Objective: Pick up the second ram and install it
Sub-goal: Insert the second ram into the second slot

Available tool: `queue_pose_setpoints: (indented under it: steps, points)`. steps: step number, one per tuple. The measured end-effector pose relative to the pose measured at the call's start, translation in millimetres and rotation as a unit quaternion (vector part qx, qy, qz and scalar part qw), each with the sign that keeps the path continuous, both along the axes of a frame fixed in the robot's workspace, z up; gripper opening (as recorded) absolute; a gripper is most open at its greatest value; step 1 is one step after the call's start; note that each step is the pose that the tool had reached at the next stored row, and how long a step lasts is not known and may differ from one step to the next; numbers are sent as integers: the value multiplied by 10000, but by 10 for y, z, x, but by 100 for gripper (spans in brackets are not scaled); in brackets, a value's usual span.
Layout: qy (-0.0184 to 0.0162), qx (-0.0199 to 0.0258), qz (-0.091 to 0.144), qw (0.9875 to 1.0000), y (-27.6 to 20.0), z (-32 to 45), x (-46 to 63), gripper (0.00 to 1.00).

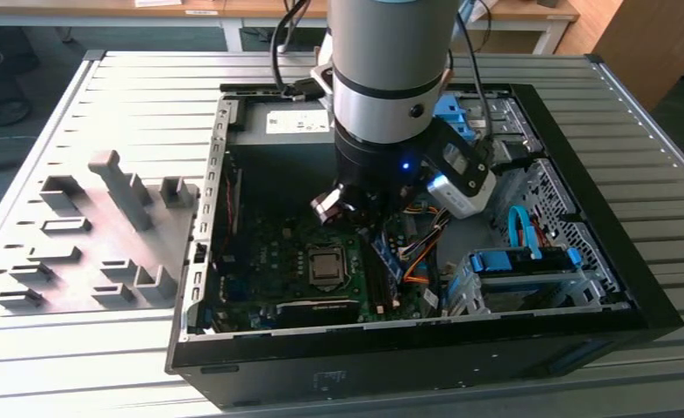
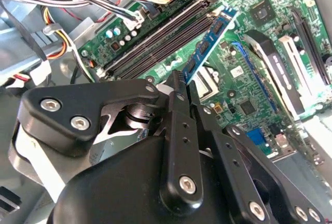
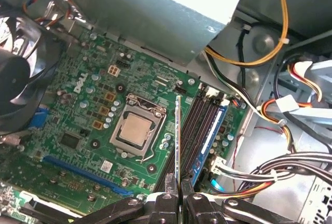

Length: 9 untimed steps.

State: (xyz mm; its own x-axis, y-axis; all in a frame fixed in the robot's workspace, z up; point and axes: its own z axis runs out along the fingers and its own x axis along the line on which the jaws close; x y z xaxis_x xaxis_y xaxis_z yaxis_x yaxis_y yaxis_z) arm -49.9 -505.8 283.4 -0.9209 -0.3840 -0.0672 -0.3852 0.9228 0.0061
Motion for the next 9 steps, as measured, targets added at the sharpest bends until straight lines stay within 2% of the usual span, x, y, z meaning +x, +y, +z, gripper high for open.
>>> queue_pose_setpoints:
  steps: [9]
  points:
    - [0,-3,-399,9992,0,-2,0,14]
